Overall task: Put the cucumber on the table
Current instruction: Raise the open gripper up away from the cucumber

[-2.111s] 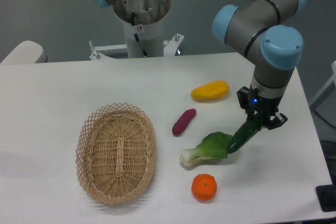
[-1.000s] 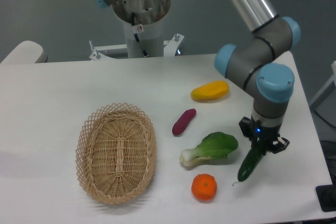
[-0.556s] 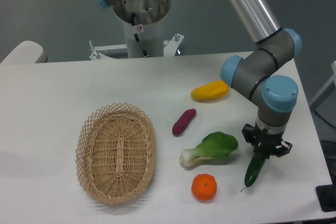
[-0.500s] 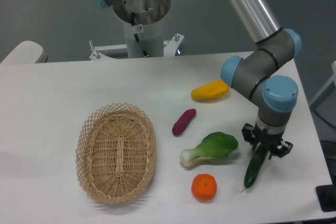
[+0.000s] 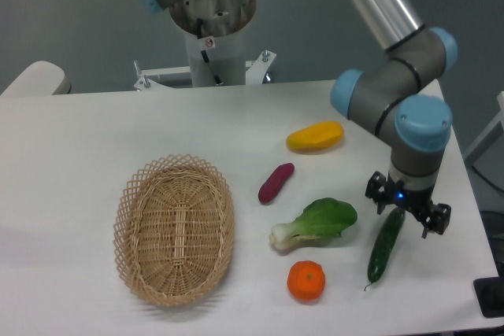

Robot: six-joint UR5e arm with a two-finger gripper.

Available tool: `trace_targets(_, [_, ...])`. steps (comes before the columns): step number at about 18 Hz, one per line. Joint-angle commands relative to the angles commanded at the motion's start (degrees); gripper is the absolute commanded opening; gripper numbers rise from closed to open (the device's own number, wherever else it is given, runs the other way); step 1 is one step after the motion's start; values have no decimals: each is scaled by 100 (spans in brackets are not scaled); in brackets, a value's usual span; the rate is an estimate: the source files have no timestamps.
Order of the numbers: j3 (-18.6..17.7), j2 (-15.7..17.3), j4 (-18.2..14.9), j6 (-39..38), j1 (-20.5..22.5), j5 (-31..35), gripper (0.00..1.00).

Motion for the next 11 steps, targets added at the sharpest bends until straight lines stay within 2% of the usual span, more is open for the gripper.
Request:
trace_targets(5, [26, 546, -1011, 492, 87, 44, 96])
trace_targets(8, [88, 625, -1311, 957, 298, 53, 96])
trace_targets(11, [70, 678, -1373, 1529, 544, 44, 96])
